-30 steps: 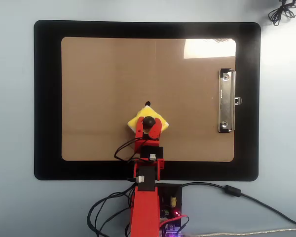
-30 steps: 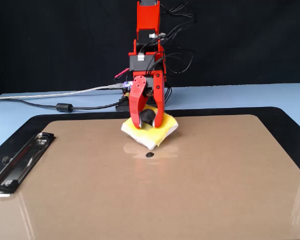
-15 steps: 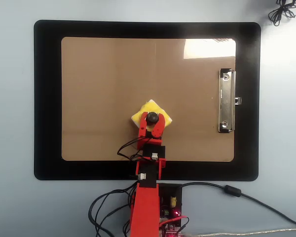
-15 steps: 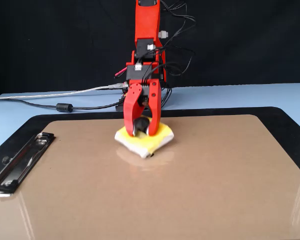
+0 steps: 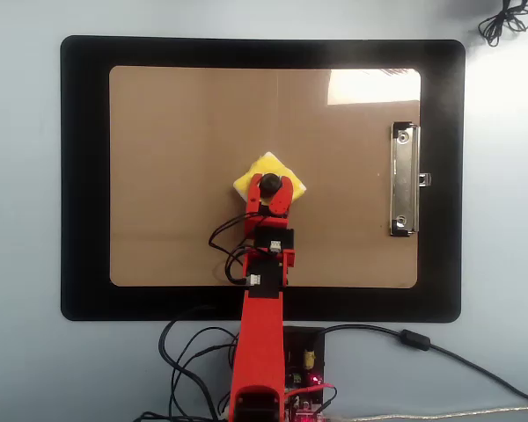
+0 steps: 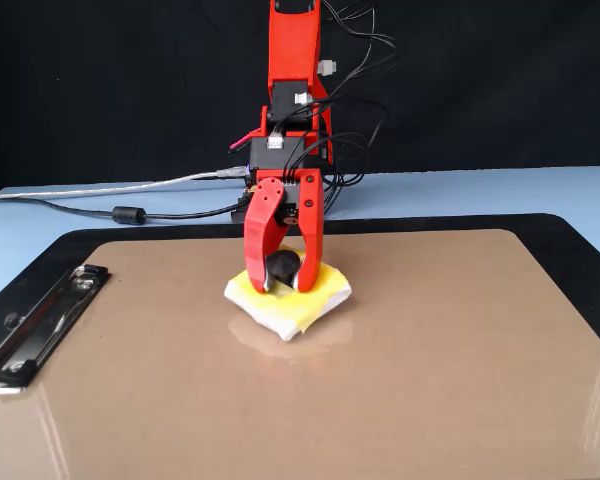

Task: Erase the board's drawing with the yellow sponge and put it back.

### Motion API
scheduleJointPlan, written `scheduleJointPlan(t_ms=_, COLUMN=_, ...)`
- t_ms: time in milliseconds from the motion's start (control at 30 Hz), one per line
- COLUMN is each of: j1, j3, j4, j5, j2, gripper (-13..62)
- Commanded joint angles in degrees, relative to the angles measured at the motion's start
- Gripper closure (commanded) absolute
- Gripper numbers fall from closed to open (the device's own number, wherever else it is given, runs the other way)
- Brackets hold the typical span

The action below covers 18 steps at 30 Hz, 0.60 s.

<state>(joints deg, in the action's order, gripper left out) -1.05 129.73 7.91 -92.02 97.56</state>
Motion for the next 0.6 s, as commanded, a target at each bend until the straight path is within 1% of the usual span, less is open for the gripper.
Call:
scheduleJointPlan(t_ms=0, j1=-0.09, j3=5.36, j4=0.79, j5=-0.26, j2=7.56, gripper=57.6)
scheduleJointPlan(t_ms=133, j1=-0.26, j3=14.59, j4=0.7, j5=-0.35, j2=16.61, gripper=57.6)
scheduleJointPlan(t_ms=233, j1=-0.53, j3=15.03, j4=0.44, j5=-0.53, j2=16.7, gripper=57.6)
scheduleJointPlan(t_ms=267, j1=-0.53, j3=14.68, j4=0.0, j5=-0.53, j2=15.91, gripper=57.6)
scheduleJointPlan(t_ms=500, j1=-0.62, j3=3.87, j4=-7.82, j5=-0.26, j2=-1.58, gripper=57.6)
scheduleJointPlan(t_ms=567, j1=-0.62, j3=3.78, j4=-9.84, j5=-0.35, j2=-2.72, gripper=57.6)
